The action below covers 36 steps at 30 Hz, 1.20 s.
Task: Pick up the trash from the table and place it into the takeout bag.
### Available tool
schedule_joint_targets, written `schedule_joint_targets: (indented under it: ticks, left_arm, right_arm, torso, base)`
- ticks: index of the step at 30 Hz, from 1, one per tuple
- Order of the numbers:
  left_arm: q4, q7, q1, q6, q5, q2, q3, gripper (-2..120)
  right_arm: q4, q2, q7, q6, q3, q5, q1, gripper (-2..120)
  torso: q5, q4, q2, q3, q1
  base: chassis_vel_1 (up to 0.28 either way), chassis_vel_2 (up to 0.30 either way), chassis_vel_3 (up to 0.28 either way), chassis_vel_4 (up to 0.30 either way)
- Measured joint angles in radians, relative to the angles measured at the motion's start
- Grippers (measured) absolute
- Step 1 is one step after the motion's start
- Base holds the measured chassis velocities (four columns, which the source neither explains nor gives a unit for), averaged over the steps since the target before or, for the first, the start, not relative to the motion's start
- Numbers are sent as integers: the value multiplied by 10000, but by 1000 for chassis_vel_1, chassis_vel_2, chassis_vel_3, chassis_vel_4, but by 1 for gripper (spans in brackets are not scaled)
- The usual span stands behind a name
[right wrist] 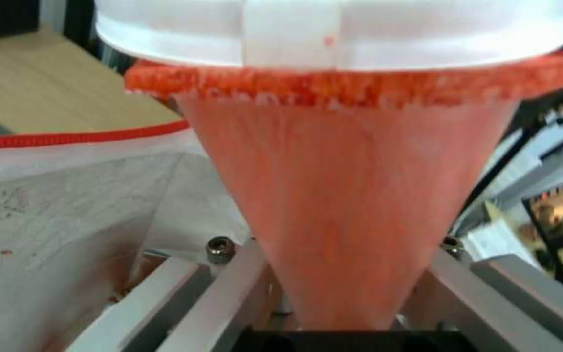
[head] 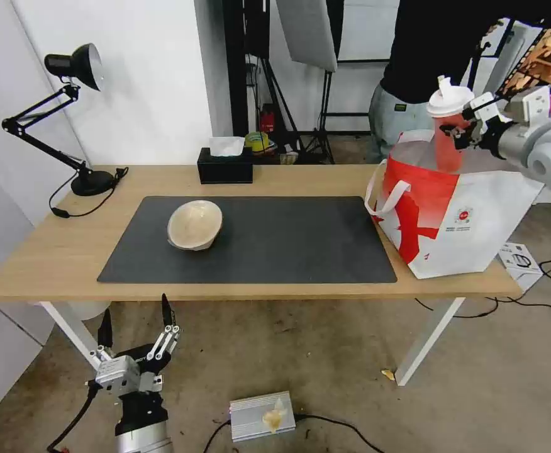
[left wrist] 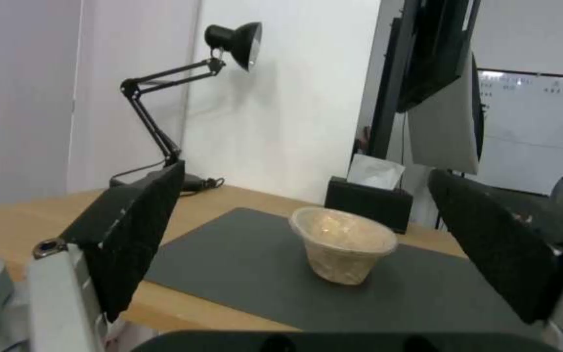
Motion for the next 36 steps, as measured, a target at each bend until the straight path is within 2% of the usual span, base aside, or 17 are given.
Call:
schedule_joint_targets:
  ticks: [2, 6, 20, 24, 36]
  left_arm:
    - [-2, -4, 0, -2, -1, -18, -6, 100]
    - [-8, -4, 21, -6, 0, -43, -6, 100]
    - [-93, -3, 59, -8, 15, -50, -36, 100]
    - [-95, -3, 68, -9, 35, -58, -5, 100]
    - [-110, -3, 123, -6, 84, -81, 34, 100]
  right_arm:
    - [-214, 65, -550, 236, -165, -430, 309, 3]
    - [-349, 94, -937, 437, -296, -751, 512, 3]
    - [-480, -121, -1556, 741, -304, -1275, 373, 3]
    - [-491, -322, -2388, 824, -281, -1826, 300, 3]
    - [-610, -621, -3786, 823, -252, -2527, 236, 3]
  torso:
    - [0, 1, 0, 0, 0]
    - [0, 0, 0, 0, 0]
    - [2, 0, 0, 0, 0]
    - [2, -1, 0, 0, 0]
    - [1, 1, 0, -1, -1]
  base:
    - [0, 0, 0, 0]
    - [0, 0, 0, 0]
    - [0, 0, 0, 0]
    - [0, 0, 0, 0]
    - [0, 0, 0, 0]
